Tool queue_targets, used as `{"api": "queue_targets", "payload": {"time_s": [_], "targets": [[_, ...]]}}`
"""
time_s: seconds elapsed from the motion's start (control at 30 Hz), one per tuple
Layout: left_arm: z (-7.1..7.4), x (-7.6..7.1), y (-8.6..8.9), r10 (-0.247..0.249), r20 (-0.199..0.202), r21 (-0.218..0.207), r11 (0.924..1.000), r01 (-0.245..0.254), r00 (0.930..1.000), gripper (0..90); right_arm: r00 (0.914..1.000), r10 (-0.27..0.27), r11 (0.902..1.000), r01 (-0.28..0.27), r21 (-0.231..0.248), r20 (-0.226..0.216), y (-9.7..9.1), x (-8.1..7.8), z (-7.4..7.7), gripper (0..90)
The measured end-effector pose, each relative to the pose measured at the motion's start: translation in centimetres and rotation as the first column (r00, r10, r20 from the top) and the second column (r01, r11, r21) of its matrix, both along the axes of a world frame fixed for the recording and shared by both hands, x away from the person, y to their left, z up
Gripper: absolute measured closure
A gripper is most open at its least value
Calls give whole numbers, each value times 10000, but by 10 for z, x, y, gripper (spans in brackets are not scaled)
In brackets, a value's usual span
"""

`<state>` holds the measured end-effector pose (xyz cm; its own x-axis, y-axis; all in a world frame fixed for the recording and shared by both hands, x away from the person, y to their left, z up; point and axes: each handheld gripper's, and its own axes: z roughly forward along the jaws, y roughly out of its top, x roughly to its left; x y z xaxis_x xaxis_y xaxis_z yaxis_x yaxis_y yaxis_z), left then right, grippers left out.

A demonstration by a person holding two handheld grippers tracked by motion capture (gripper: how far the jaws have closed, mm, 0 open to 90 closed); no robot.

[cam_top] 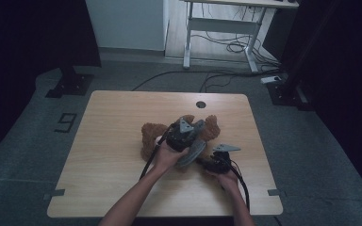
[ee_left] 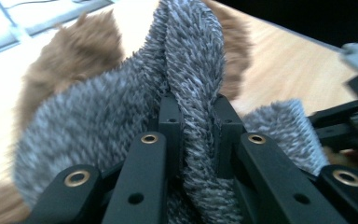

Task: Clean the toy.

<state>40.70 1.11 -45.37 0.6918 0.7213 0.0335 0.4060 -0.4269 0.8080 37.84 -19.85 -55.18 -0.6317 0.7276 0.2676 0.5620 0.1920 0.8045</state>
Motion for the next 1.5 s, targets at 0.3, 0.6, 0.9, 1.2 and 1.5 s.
{"api": "queue_targets", "payload": {"time_s": [0.3, 0.6, 0.9, 1.2, 1.5], "targets": [[-3, 2, 67, 929, -22, -505, 9944, -929, 9957, 777, 9999, 73, 9999, -71, 114, -113, -1, 1, -1, 626], [5, 3, 106, 1788, 96, -661, 9818, -1778, 9838, 776, 9999, 57, 9999, -55, 108, -154, 0, 0, -1, 626], [-11, 9, 144, 2474, -558, -872, 9639, -2516, 9673, 776, 9998, 68, 9999, -66, 146, -171, 0, 0, -1, 625], [-55, 5, 168, 3040, -1313, -225, 9507, -3094, 9436, 778, 9998, 55, 9998, -52, 168, -192, -1, 1, -2, 626], [-17, -1, 160, 2874, -85, -512, 9564, -2875, 9578, 776, 9997, 19, 9998, -14, 219, -262, -1, 1, -2, 626]]}}
